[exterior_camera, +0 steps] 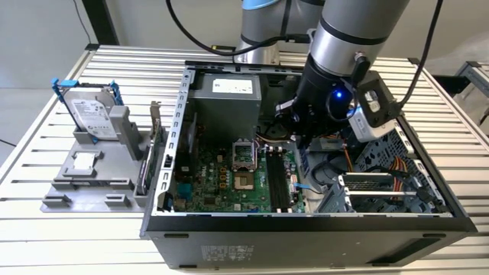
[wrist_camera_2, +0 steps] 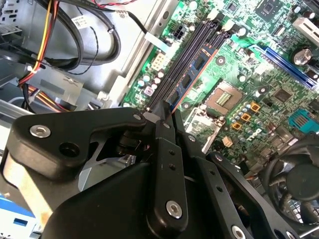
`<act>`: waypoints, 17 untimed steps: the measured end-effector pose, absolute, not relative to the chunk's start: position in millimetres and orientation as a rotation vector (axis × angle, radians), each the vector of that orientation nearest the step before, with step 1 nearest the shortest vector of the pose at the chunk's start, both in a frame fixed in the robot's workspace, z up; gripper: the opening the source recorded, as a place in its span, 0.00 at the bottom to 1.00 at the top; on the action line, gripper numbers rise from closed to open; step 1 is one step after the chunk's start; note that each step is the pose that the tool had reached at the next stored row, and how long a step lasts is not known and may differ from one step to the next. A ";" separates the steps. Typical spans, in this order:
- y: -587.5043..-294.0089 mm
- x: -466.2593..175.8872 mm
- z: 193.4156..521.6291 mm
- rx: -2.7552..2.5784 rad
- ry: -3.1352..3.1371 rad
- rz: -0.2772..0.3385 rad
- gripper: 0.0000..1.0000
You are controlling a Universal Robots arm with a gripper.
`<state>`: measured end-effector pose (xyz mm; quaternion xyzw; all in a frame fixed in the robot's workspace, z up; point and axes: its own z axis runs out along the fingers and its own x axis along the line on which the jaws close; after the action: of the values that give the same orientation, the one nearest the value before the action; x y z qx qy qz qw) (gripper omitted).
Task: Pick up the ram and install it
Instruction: 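Insert the ram into the slot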
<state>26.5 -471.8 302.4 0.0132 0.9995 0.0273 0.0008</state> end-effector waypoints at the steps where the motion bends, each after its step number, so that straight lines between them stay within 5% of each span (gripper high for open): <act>1: -471.7 26.5 301.9 0.042 3.138 0.086 0.00; 17: -471.3 26.5 298.4 0.042 3.139 0.086 0.00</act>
<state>26.5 -471.3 298.4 0.0132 0.9995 0.0274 0.0008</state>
